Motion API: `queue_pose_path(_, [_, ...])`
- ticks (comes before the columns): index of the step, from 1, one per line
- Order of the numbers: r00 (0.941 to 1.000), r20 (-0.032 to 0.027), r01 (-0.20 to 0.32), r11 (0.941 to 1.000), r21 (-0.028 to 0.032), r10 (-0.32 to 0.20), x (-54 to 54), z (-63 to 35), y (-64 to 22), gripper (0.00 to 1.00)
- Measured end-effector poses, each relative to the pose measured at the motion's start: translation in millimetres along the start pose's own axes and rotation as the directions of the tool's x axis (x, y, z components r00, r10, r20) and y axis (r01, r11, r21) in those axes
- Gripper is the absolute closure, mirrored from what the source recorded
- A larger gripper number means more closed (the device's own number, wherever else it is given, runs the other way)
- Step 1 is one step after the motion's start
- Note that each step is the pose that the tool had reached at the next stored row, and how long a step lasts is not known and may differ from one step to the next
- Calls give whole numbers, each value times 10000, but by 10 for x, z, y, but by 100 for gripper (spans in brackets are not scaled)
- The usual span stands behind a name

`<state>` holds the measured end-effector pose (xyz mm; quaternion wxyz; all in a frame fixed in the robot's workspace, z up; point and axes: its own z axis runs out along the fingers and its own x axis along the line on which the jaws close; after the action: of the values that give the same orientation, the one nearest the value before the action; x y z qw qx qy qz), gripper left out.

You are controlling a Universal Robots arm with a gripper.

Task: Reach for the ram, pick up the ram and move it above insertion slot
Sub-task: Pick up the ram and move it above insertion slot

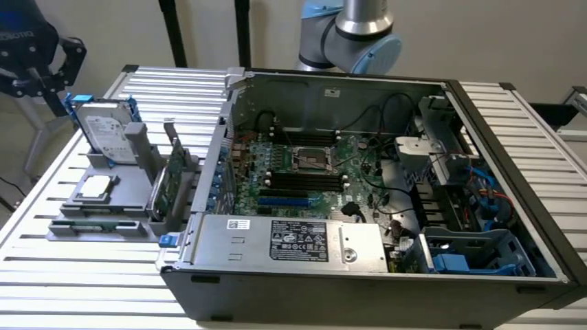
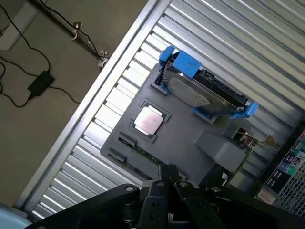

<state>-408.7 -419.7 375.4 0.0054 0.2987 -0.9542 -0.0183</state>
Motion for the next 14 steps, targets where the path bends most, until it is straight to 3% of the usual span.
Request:
queue_pose_path(4, [9975, -28, 712, 9975, -2, -712, 0, -1, 0, 89])
queue_pose_path(7, [9919, -48, 1266, 9920, -4, -1266, 0, 0, 0, 89])
queue_pose_path(11, [9803, -76, 1975, 9803, -9, -1975, 0, 0, -1, 89])
queue_pose_path(14, [9678, -96, 2515, 9679, -14, -2515, 0, 0, 0, 89])
